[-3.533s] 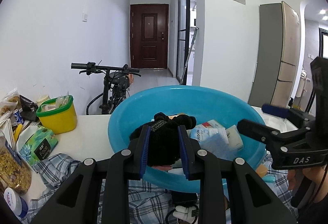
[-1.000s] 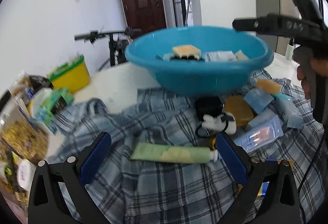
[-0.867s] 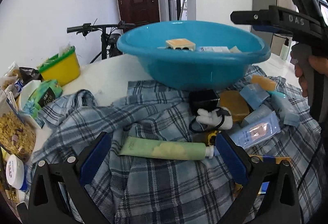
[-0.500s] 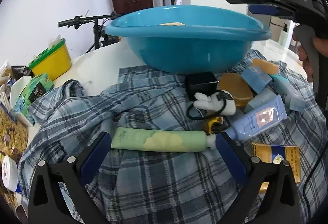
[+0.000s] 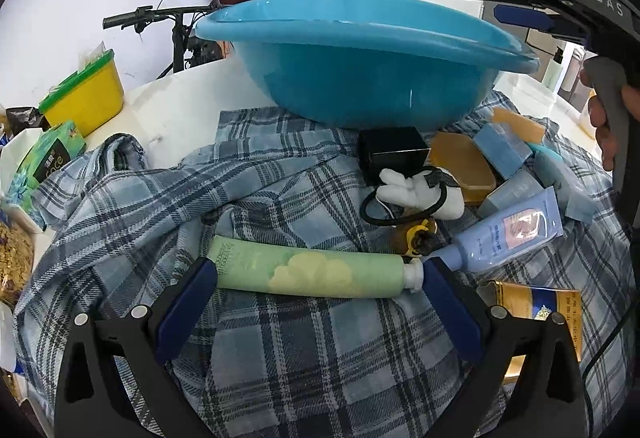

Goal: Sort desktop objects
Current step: 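Withdraw both grippers from the basin back over the plaid shirt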

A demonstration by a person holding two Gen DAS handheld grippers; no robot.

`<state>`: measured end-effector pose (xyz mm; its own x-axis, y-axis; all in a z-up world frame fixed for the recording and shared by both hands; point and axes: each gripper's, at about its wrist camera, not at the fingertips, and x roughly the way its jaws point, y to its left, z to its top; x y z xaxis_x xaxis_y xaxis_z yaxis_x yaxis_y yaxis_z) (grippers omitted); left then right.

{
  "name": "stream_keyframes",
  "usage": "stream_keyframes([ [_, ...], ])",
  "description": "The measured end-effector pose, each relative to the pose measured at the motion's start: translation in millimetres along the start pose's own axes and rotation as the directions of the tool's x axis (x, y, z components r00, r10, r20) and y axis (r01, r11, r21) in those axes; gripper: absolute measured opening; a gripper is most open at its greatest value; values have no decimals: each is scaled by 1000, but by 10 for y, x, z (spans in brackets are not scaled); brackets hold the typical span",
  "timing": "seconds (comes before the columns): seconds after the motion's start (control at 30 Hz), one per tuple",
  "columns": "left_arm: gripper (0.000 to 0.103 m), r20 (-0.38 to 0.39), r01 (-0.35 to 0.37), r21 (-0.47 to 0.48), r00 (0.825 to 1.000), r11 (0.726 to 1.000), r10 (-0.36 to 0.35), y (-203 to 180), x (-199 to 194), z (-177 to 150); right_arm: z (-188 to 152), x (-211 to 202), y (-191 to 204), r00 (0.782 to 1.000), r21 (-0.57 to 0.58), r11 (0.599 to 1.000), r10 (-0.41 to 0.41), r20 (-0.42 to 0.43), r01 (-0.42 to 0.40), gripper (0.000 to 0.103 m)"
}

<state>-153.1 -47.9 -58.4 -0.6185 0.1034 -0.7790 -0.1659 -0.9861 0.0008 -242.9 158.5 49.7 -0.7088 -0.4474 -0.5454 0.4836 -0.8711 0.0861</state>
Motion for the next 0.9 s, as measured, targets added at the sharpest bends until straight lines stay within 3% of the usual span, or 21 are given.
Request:
stream_keyframes([
  [0.1, 103, -5, -6, 4, 1000, 1000, 6, -6, 24, -2, -13, 24, 24, 1000, -5, 1000, 2, -6, -2, 103],
  [0.37, 77, 56, 22, 36, 998, 999, -24, -55, -95, -13, -35, 51, 31, 1000, -10, 1000, -3, -14, 3, 103],
  [0.9, 87, 32, -3, 27, 999, 1000, 3, -56, -51, -10, -34, 58, 59, 1000, -16, 1000, 2, -18, -3, 103],
])
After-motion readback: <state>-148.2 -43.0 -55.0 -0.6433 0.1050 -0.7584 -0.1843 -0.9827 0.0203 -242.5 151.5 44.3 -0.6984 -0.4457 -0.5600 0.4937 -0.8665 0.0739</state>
